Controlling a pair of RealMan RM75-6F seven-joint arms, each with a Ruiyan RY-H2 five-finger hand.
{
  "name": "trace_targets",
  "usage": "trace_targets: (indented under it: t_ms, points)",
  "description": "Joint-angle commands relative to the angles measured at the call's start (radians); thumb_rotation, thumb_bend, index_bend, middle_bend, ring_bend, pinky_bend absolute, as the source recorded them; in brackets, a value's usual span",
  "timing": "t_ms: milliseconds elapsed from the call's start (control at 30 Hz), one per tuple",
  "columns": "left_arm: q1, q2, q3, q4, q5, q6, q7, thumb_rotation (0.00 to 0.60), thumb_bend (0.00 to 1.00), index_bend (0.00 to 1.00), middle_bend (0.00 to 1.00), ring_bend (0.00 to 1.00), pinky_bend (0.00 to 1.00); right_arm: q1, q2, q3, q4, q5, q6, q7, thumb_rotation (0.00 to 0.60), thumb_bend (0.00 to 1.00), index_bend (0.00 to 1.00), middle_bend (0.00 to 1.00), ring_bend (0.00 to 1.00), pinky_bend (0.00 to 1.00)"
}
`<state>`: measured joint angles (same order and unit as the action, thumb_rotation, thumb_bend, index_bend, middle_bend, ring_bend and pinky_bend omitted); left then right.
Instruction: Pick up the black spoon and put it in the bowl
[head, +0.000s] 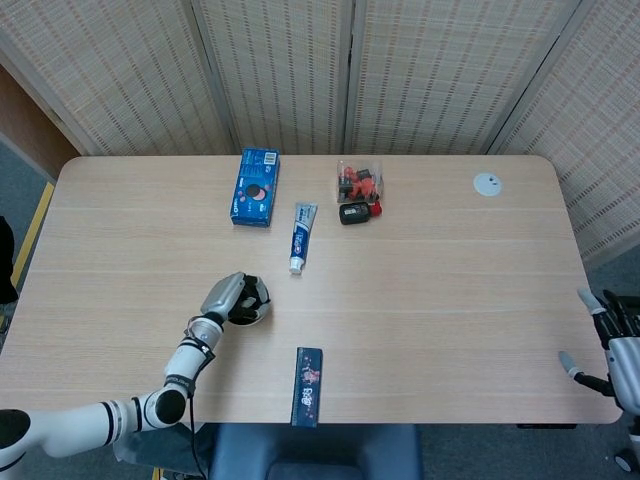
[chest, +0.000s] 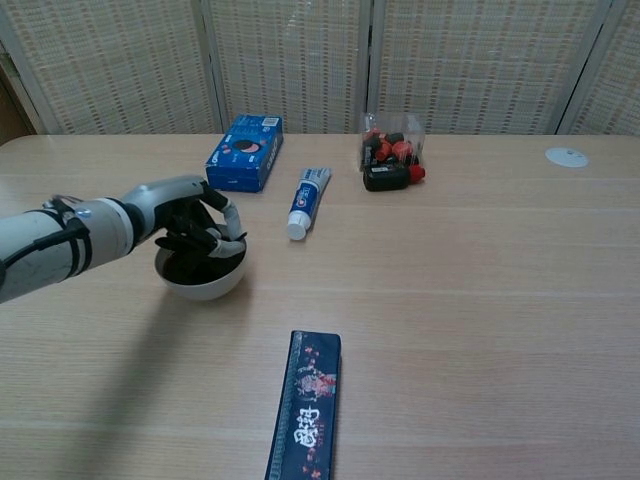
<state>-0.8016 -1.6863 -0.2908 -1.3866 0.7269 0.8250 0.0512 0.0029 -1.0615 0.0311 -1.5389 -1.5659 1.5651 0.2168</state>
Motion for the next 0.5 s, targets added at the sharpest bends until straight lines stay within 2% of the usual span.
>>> trace_targets:
  t_ms: [33,267,500]
  points:
    - [-0.018,-0.019,-0.012,0.037,-0.031,-0.003,0.019,0.6,0.43,0.63,1.0,1.0,1.0,-0.002,-0.001,0.0,0.003,0.0,0.002,0.003,0.6,0.26,0.03,0.15,0.03,0.13]
    - [-0.023,-0.026,-0.023,0.089,-0.07,0.002,0.04,0.6,0.43,0.64,1.0,1.0,1.0,0.0,-0.004,0.001,0.008,-0.002,0.001,0.006,0.6,0.26,0.03,0.15,0.03,0.13]
    - [0.012,0.017,-0.01,0.04,-0.065,0.011,0.034,0.6,0.43,0.64,1.0,1.0,1.0,0.009,-0.007,0.003,0.008,-0.008,-0.007,0.005,0.6,0.26,0.03,0.15,0.03,0.13]
